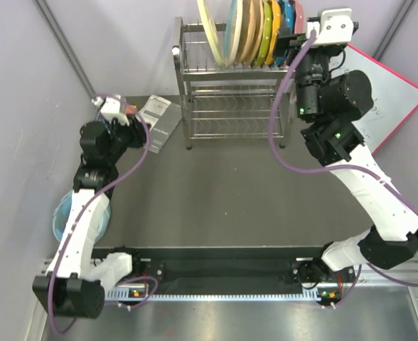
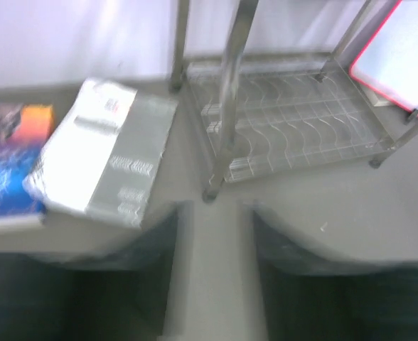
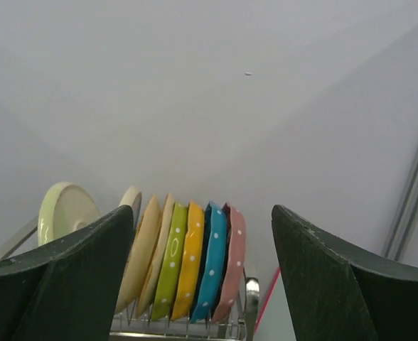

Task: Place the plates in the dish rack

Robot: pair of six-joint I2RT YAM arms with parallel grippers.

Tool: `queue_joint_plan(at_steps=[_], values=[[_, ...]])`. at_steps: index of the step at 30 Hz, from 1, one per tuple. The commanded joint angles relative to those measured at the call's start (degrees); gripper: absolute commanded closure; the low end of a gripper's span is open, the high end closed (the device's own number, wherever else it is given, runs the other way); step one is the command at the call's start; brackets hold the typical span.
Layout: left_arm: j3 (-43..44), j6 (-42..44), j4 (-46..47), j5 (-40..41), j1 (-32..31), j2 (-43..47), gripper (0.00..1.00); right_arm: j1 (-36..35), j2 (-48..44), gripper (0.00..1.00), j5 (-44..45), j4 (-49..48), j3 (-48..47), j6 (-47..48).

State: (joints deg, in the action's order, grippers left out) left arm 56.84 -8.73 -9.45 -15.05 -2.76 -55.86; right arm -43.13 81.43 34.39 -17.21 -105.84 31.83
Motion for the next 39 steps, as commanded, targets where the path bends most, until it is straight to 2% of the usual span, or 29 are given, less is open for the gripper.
queue_joint_plan(at_steps=[1,2,4,5,9,10,14,16,23,33,39], values=[[11.0,-2.1,13.7,-6.6,0.2,-11.0,0.86,1.5,-2.3,0.20,-10.6,16.5,3.3,-10.4],[16.6,-3.0,14.5,-7.4,0.2,-13.6,1.00,1.9,-3.5,0.20,-11.9,17.2,4.3,-12.1],[23.1,-6.4,15.2,-10.1,0.2,-22.3,1.00,3.1,-4.6,0.20,-14.5,20.1,8.5,-16.0],[29.9,-7.5,15.3,-11.1,0.2,-25.3,1.00,3.4,-5.7,0.20,-14.8,19.9,9.9,-16.8],[47.1,-11.2,14.9,-13.5,-1.3,-38.7,1.00,7.4,-7.3,0.19,-15.8,20.2,15.2,-22.7],[53.4,-10.3,13.5,-13.4,-2.9,-43.0,1.00,8.2,-7.6,0.19,-16.8,19.9,17.7,-23.5],[64.4,-2.8,11.8,-12.2,-7.5,-51.2,1.00,12.3,-8.8,0.19,-19.9,18.3,22.9,-27.3],[67.8,-1.3,11.9,-11.2,-10.2,-54.4,1.00,14.7,-8.5,0.19,-21.6,18.6,24.2,-28.6],[69.4,3.6,14.7,-5.3,-17.1,-58.0,1.00,21.2,-7.0,0.18,-25.3,21.9,26.3,-36.4],[76.6,5.9,19.1,-3.1,-21.6,-63.6,1.00,23.0,-6.6,0.18,-28.3,20.9,30.5,-39.0],[78.1,6.6,21.1,-2.7,-23.6,-65.0,1.00,23.6,-6.5,0.18,-28.5,20.2,31.0,-39.7]])
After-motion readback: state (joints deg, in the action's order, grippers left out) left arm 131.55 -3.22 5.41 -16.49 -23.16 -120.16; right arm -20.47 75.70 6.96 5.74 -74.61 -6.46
